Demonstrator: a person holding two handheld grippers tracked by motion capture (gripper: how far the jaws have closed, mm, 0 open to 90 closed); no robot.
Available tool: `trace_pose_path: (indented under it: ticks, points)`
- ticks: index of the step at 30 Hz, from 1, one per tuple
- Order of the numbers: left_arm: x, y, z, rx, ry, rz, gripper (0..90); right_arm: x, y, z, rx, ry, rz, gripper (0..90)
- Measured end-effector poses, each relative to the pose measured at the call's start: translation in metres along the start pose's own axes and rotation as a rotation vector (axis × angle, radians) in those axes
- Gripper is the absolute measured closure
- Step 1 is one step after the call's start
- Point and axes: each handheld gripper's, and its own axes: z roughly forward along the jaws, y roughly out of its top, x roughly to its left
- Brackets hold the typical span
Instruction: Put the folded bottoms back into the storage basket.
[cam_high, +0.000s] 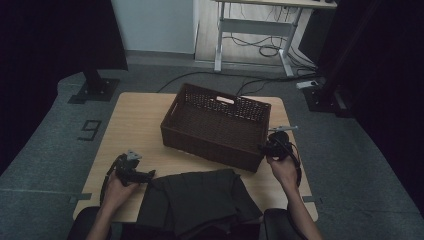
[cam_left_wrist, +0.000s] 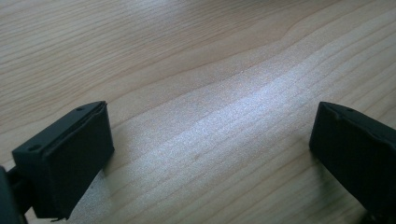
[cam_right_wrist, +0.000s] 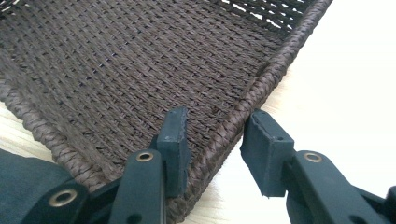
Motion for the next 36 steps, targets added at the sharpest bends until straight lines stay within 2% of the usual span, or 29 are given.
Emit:
trace_pose_path:
  ticks: [19, 26, 36]
  points:
    - [0.001, -0.002, -0.002, 0.001, -0.008, 0.011, 0.0, 0.012, 0.005, 0.008, -0.017, 0.031, -0.029, 67.5]
    - [0.009, -0.010, -0.009, 0.002, -0.023, 0.027, 0.0, 0.018, 0.007, 0.010, -0.016, 0.040, -0.047, 69.0]
    - [0.020, -0.018, -0.016, 0.002, -0.017, 0.019, 0.0, 0.022, 0.008, 0.012, -0.024, 0.067, -0.062, 69.4]
